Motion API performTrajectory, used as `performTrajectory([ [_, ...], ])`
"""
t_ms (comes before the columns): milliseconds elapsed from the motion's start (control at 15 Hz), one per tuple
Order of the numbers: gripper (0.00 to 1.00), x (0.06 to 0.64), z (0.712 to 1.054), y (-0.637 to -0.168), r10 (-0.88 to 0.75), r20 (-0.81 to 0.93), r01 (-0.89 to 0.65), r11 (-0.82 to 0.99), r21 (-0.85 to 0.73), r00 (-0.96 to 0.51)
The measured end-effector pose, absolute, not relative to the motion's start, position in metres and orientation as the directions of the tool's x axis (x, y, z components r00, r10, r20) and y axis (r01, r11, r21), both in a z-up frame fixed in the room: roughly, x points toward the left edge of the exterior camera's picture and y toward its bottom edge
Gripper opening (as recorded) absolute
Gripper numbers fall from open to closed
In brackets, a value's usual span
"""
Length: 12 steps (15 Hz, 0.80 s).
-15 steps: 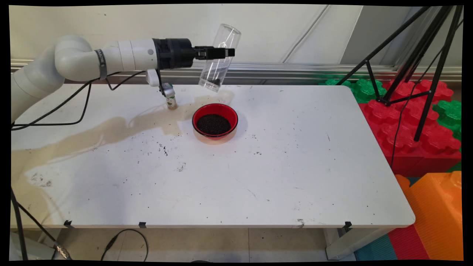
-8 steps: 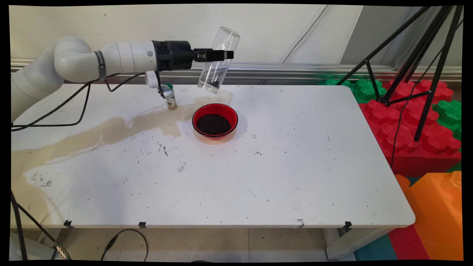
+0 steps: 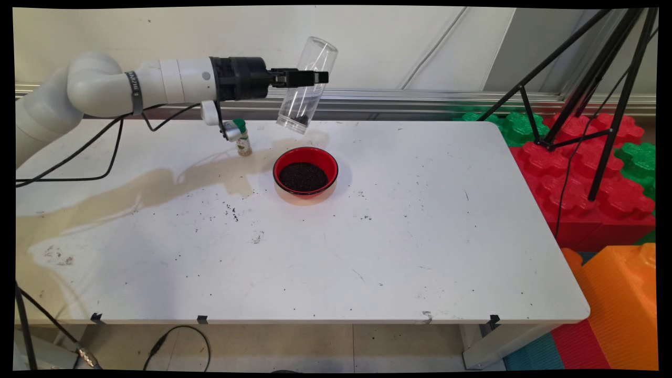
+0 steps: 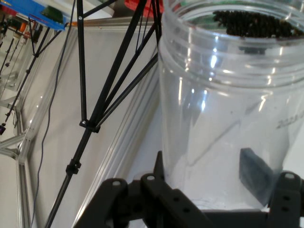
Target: Pour the black seasoning powder in the red bowl
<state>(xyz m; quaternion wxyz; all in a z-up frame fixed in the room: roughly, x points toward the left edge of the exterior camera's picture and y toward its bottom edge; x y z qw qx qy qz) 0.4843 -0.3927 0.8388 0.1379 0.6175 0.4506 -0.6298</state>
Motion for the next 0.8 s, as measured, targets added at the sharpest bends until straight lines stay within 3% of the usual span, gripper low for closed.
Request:
performTrajectory([
  [800, 0.0, 0.489, 0.8452, -0.383, 0.5, -0.803, 0.683, -0.464, -0.565, -0.325],
])
